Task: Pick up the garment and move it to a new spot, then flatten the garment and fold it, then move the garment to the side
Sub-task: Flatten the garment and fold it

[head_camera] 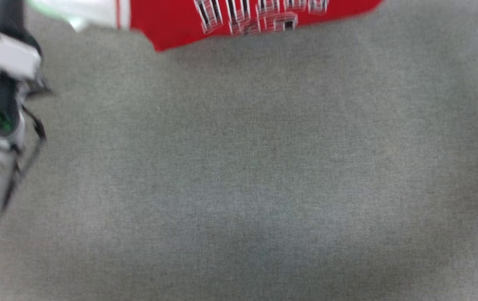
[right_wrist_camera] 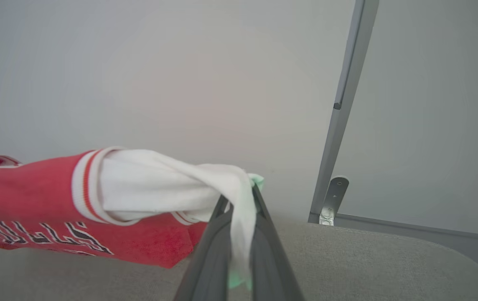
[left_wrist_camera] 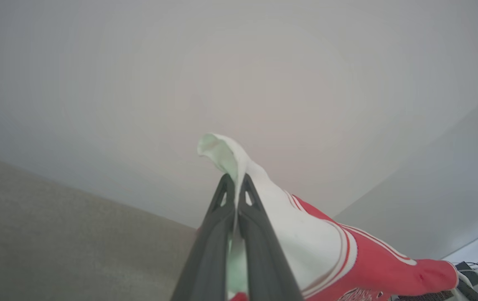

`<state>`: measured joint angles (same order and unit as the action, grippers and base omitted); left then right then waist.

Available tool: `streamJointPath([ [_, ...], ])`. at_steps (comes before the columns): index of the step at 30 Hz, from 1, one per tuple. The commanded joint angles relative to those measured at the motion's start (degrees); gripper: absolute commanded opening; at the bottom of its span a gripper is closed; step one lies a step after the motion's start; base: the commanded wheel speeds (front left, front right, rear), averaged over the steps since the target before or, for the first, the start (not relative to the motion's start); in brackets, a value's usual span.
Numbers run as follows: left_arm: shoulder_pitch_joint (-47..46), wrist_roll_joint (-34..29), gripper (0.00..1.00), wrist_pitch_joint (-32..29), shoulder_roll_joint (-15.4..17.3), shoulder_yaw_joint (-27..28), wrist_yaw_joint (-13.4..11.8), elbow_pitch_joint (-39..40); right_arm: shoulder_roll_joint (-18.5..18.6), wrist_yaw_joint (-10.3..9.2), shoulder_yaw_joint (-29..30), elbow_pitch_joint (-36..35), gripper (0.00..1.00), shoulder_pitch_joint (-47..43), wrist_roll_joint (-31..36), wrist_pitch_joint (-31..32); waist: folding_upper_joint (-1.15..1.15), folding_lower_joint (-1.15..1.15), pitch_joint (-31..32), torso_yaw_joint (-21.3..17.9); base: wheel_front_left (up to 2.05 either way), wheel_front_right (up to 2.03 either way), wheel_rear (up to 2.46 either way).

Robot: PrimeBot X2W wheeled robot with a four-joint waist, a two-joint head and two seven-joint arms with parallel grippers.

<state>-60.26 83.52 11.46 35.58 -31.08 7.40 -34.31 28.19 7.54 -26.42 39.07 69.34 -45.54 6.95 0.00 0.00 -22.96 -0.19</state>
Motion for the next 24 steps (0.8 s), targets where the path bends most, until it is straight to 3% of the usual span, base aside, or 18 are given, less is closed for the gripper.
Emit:
streamJointPath([
  [1,3.6,0.6,0.0,0.5,0.8,-0.1,0.2,2.4,1.5,-0.11,0.1,-2.3,0.0,-3.6,-1.3,0.7,0.0,0.0,2.2,0.3,0.0,0.0,0.0],
  [9,24.6,2.1,0.0,3.2,4.0,1.3,0.1,15.8,7.1,-0.1,4.3,-16.2,0.0,-22.3,-4.5,5.4,0.0,0.0,6.1,0.5,0.0,0.0,0.0],
  [13,33.8,0.3,0.0,3.7,4.5,2.3,-1.6,21.0,8.6,-0.11,8.1,-23.0,0.0,-32.4,-5.4,9.4,0.0,0.0,7.7,0.8,0.0,0.0,0.0],
  [24,52.8,-1.2,0.0,3.7,1.3,9.5,-4.5,30.9,6.1,-0.1,17.7,-37.8,0.0,-54.1,-3.1,19.9,0.0,0.0,10.0,-0.1,0.0,0.0,0.0],
])
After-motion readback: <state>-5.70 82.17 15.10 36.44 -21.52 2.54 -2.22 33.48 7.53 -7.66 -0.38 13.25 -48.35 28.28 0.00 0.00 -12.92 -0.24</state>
